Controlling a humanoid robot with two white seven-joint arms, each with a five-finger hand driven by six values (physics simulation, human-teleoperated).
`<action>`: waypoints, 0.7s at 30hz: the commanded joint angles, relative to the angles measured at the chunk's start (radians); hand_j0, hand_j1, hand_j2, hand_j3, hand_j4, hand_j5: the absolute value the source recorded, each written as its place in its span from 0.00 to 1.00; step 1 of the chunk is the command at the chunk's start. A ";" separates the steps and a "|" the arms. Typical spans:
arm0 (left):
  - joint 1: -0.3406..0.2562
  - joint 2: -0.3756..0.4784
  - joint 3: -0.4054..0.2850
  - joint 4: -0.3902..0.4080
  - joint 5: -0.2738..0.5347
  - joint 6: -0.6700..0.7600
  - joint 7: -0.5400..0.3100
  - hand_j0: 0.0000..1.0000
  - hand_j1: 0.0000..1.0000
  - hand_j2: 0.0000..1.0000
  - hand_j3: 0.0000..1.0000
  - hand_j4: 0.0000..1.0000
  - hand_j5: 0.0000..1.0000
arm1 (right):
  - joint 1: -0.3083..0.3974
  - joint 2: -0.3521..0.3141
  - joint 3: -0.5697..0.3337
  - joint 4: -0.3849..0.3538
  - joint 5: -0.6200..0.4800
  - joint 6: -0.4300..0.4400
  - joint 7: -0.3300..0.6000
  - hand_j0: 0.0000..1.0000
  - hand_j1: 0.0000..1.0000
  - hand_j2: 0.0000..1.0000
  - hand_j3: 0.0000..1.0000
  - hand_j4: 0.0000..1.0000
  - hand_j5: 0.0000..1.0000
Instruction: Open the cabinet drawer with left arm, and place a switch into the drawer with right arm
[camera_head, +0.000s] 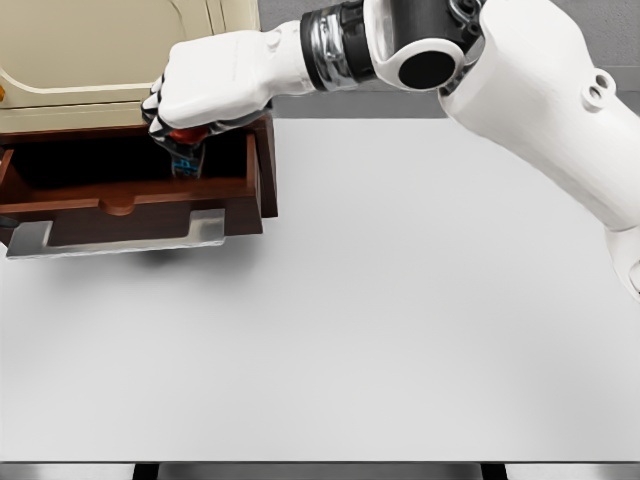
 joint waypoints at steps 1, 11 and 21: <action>0.001 0.000 0.000 0.000 0.008 0.003 0.000 1.00 1.00 1.00 1.00 1.00 1.00 | 0.000 0.034 0.004 0.068 -0.004 0.003 0.001 0.28 0.28 0.28 0.28 0.28 0.28; 0.002 -0.001 0.000 0.000 0.008 0.003 0.000 1.00 1.00 1.00 1.00 1.00 1.00 | -0.018 0.095 0.027 0.161 -0.004 0.003 0.001 0.30 0.30 0.30 0.30 0.30 0.30; 0.002 -0.001 -0.002 0.000 0.008 0.003 0.000 1.00 1.00 1.00 1.00 1.00 1.00 | -0.051 0.150 0.026 0.276 0.013 0.003 0.001 1.00 1.00 1.00 1.00 1.00 1.00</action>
